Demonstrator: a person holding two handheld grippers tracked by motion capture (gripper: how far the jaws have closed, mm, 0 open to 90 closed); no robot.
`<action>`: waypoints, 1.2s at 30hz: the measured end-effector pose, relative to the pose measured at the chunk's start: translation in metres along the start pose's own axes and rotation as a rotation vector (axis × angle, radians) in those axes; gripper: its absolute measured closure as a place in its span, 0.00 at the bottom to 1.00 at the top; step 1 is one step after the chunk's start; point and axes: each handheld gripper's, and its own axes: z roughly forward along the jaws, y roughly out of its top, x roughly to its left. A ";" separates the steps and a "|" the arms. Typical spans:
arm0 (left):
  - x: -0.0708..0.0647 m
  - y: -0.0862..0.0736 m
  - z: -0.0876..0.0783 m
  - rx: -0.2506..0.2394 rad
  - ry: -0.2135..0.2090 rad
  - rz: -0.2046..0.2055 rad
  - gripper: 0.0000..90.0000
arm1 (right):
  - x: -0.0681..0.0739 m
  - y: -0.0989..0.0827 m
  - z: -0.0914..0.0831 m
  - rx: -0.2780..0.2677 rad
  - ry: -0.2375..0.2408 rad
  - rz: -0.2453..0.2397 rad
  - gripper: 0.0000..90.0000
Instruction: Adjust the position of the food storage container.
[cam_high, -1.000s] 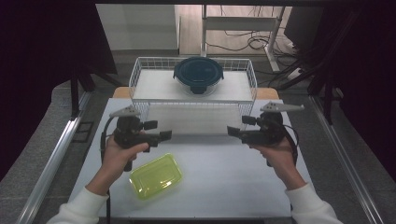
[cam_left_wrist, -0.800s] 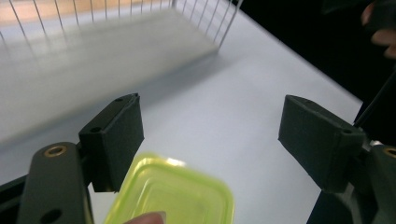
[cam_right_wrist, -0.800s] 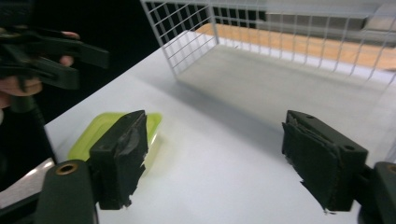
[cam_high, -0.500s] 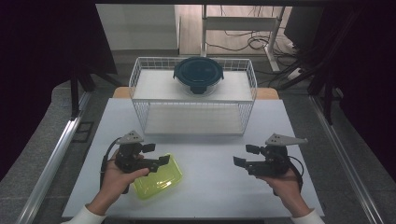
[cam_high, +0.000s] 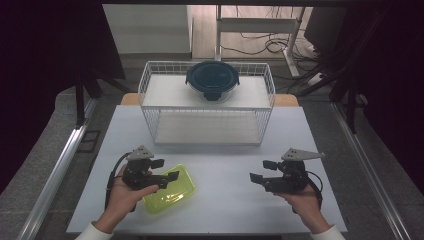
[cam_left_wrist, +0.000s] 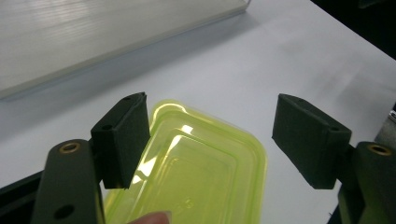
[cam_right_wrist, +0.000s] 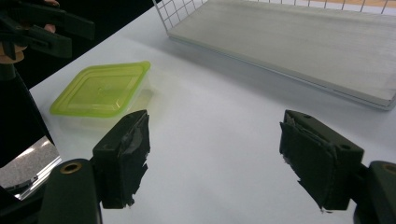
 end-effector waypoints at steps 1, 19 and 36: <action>0.002 0.000 0.000 0.000 0.005 -0.002 0.33 | -0.001 -0.001 0.000 0.002 -0.002 -0.001 0.27; 0.041 0.007 0.016 0.114 0.088 0.014 0.85 | -0.009 -0.015 0.000 0.051 -0.023 0.051 0.27; 0.050 0.017 0.074 0.332 0.065 0.070 1.00 | -0.009 -0.017 0.001 0.065 -0.023 0.056 0.27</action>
